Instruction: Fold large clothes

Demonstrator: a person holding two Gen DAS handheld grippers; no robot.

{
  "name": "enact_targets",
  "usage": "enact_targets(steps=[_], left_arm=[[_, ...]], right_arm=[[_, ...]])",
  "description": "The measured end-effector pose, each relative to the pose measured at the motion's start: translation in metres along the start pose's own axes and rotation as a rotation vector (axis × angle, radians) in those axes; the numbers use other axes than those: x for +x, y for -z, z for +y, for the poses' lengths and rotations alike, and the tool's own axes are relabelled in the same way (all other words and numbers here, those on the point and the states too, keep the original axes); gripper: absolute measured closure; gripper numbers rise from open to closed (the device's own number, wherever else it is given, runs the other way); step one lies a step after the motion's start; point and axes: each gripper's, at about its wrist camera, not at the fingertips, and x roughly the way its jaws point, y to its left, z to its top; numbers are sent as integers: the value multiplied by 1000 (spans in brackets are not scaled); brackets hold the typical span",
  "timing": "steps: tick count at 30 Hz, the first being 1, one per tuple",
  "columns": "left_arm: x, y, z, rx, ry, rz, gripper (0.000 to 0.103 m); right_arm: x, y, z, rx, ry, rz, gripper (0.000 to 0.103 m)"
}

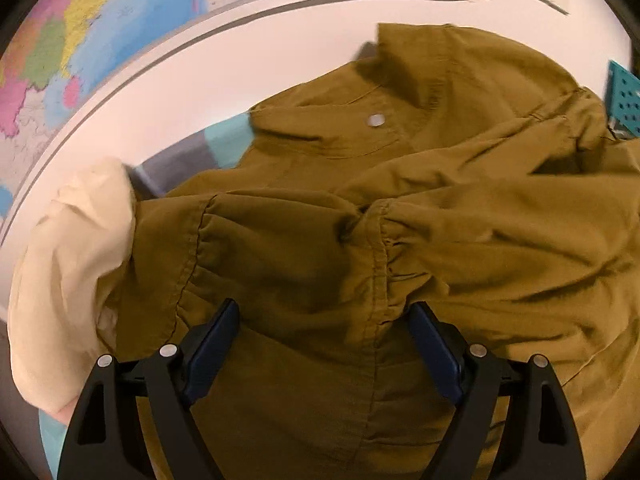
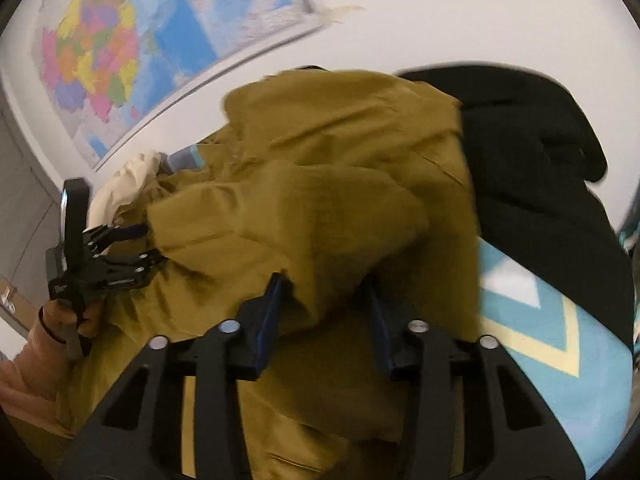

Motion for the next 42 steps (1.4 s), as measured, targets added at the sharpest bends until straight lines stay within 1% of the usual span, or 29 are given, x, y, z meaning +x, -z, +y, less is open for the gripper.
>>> enact_targets(steps=[1,2,3,5,6,8,10,11,12,13,14,16,19,20,22,23,24,25,26,29,31,32,33,34,35,37,38,40,42], left_arm=[[0,-1,2,-11,-2,3,20],[0,-2,4,-24,-12,3,20],[0,-3,8,-44,-24,-1,20],[-4,-4,15,-88,-51,-4,20],[-7,-5,18,-110,-52,-2,20],[-22,-6,21,-120,-38,-39,21],[-41,-7,15,-89,-41,-94,21],[-50,-7,11,-73,-23,-113,21],[-57,-7,6,-52,-1,-133,21],[-66,-7,-2,-25,16,-157,21],[-73,-7,-9,-5,31,-175,21],[-79,-7,-22,26,69,-196,21],[-81,-6,-49,97,116,-208,21],[-79,-6,-59,123,133,-205,21],[-83,-3,-79,190,181,-208,20],[-83,-2,-92,235,214,-206,20],[-81,-2,-100,259,243,-200,20],[-80,-2,-103,268,266,-194,20],[-81,-3,-108,277,324,-186,20],[-83,-10,-118,299,441,-195,18],[-83,-19,-124,290,480,-208,17],[-81,-22,-128,283,502,-201,17],[-74,-29,-130,257,514,-181,17],[-70,-33,-130,234,504,-168,17],[-61,-39,-130,211,481,-151,17],[-42,-45,-131,196,345,-132,18],[-34,-45,-130,194,319,-115,21],[-23,-42,-121,180,314,-71,23],[-23,-37,-116,185,297,-82,23]], right_arm=[[-5,-3,12,-30,5,-19,55],[-11,-7,21,-51,-5,-46,39],[-19,-10,36,-101,-42,-83,34],[-24,-11,50,-158,-63,-93,35],[-28,-12,52,-172,-64,-106,35],[-34,-13,41,-137,-60,-138,35],[-36,-13,18,-78,-19,-147,35],[-37,-12,3,-44,12,-148,34],[-36,-10,-10,-10,18,-140,35],[-34,-8,-21,13,15,-132,36],[-28,-5,-33,32,-12,-102,36],[-15,-1,-43,34,-32,-78,36],[2,-1,-42,20,-74,-64,36],[8,-2,-38,-4,-96,-61,37],[9,-7,-32,-26,-115,-57,55],[7,-10,-28,-26,-136,-48,67],[2,-11,-26,-22,-140,-48,71],[-6,-13,-23,-21,-144,-46,72],[-19,-15,-18,-22,-155,-51,72],[-50,-22,6,-48,-177,-49,72],[-63,-26,21,-66,-198,-34,49],[-68,-27,24,-61,-201,-46,24],[-76,-29,28,-80,-175,-70,22],[-78,-29,28,-102,-148,-80,23],[-78,-28,24,-117,-93,-93,23],[-71,-23,7,-82,-59,-83,23],[-67,-20,-1,-66,-57,-76,23],[-54,-7,-26,-2,-46,-46,23],[-46,8,-43,36,-64,-28,24]])
